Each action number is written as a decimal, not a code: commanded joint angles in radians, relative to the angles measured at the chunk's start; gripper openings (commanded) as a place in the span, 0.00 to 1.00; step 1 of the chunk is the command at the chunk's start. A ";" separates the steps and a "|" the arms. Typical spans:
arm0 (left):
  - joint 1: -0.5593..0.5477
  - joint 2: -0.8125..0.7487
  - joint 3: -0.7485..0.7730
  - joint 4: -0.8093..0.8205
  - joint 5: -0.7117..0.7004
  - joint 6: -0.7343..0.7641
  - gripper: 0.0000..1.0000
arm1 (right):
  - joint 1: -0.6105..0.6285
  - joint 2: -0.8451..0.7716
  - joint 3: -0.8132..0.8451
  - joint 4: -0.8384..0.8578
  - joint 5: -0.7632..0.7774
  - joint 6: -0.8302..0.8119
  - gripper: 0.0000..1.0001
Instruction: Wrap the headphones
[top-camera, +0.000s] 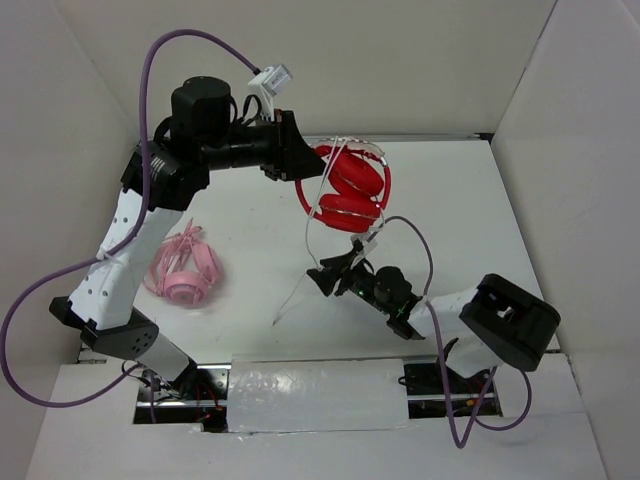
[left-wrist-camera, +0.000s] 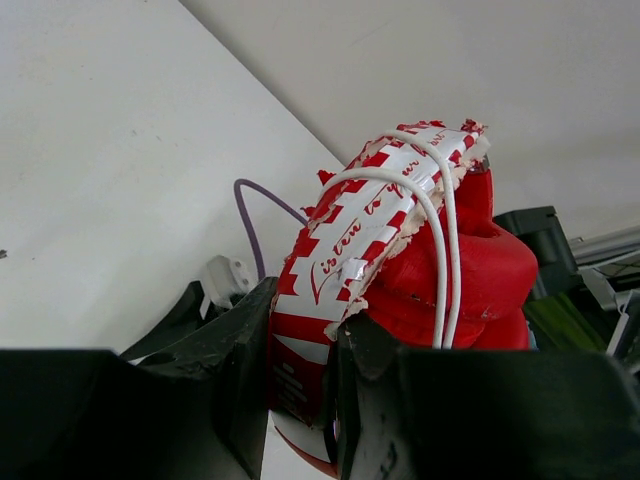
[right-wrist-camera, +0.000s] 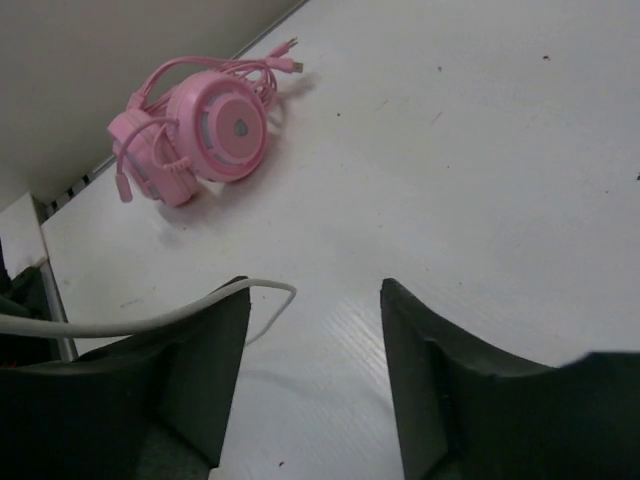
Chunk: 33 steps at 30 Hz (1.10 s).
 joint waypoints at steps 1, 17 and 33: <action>-0.013 -0.086 -0.027 0.117 0.105 -0.018 0.00 | -0.025 0.051 0.025 0.233 0.049 0.058 0.57; -0.050 -0.182 -0.200 0.178 0.178 -0.013 0.00 | -0.245 -0.110 0.105 0.010 -0.128 0.095 0.00; -0.057 -0.108 -0.104 0.121 0.070 0.003 0.00 | -0.266 -0.446 -0.002 -0.423 -0.205 0.088 1.00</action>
